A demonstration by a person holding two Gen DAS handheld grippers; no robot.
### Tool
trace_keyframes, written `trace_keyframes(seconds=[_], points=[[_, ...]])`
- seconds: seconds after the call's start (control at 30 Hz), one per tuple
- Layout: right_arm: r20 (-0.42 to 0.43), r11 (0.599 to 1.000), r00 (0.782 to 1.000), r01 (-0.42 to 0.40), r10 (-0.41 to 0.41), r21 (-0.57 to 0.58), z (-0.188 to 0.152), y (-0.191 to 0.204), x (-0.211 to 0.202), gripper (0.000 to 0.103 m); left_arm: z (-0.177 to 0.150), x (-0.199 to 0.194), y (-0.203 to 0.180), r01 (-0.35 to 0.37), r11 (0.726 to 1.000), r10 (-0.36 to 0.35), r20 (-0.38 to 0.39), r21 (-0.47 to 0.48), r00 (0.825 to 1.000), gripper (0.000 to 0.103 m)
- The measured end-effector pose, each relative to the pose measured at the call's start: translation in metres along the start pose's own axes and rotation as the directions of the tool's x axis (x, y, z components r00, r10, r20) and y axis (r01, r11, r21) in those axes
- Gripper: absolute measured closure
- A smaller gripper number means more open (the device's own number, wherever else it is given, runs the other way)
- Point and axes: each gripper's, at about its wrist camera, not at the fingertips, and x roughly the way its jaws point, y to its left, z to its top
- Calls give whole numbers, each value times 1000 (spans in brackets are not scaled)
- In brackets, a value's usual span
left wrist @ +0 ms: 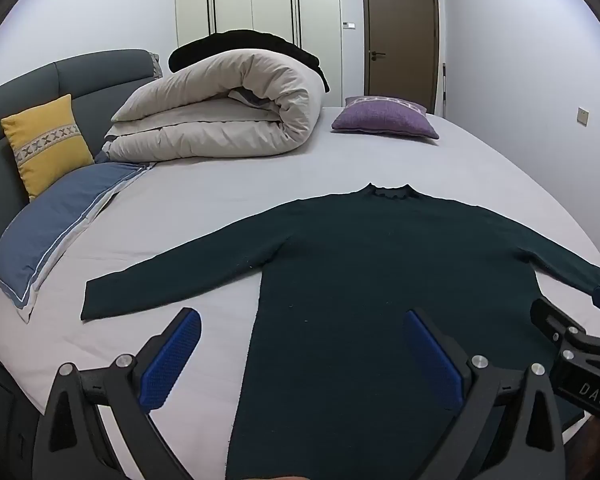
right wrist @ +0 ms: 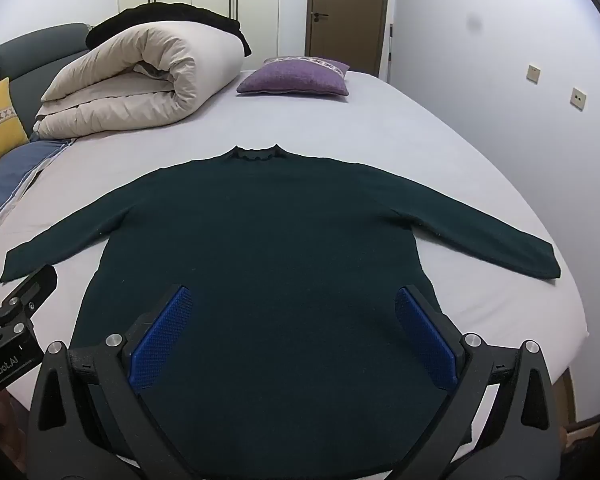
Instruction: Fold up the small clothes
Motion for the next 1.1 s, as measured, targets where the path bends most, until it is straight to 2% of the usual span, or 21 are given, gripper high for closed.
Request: trace_keyframes(seconds=[1.1], points=[[-3, 1000, 1000, 2, -2, 4, -4, 1, 0, 0, 4, -5, 2, -2, 1000, 2, 12, -9, 1000, 0]])
